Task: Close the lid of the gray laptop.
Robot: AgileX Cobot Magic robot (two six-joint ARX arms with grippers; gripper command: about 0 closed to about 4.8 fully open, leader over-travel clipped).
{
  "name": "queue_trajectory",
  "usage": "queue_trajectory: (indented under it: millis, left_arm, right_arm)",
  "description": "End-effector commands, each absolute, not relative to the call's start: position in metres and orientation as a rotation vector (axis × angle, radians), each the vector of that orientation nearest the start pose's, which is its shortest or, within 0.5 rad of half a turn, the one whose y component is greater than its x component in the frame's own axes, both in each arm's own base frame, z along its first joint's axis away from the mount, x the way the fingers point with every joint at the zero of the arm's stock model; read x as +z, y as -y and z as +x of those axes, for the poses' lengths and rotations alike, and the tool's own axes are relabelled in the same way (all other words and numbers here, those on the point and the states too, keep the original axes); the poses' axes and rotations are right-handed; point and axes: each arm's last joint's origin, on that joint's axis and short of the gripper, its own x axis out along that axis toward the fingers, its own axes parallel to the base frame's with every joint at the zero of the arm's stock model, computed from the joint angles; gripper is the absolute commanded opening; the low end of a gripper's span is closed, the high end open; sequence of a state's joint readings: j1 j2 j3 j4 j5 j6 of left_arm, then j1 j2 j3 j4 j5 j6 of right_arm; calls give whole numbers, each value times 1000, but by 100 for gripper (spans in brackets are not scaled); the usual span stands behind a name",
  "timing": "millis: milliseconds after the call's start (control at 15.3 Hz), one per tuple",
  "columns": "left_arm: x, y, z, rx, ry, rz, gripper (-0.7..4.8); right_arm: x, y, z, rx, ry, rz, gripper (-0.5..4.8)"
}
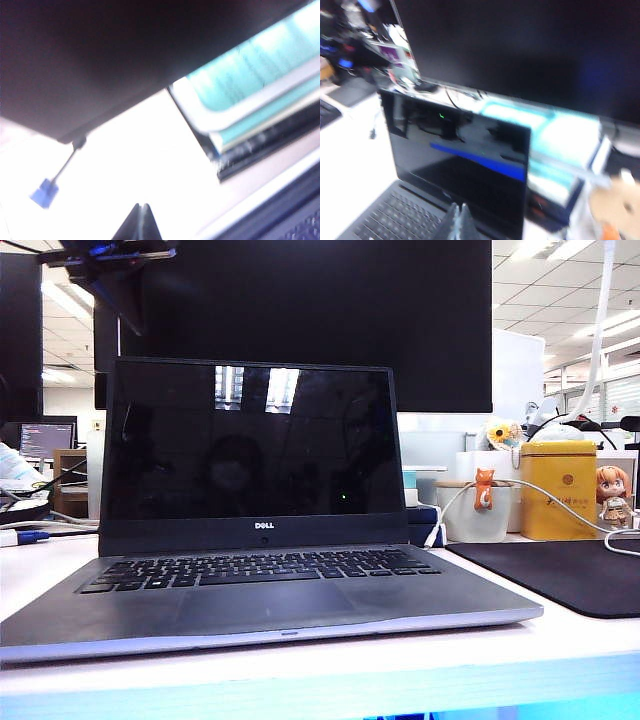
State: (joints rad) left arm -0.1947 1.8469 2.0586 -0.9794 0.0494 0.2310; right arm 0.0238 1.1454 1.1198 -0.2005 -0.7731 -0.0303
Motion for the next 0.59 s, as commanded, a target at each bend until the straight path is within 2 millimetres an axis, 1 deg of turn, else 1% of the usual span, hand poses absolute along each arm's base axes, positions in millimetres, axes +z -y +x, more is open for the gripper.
queue_trajectory:
  millis: [65, 261, 327, 458, 588]
  left_arm:
    - [398, 80, 394, -354, -783, 234, -6]
    - [383, 81, 400, -350, -852, 229, -6]
    - [377, 81, 404, -325, -874, 228, -6]
    - [371, 81, 408, -315, -894, 232, -6]
    - [369, 81, 406, -327, -921, 227, -6]
  right_arm:
    - [404, -28, 252, 909, -173, 117, -5]
    - [420, -29, 253, 913, -131, 99, -5]
    - [423, -29, 252, 914, -121, 94, -5]
    - [423, -29, 252, 913, -118, 93, -5]
    - [422, -29, 254, 909, -118, 92, -5]
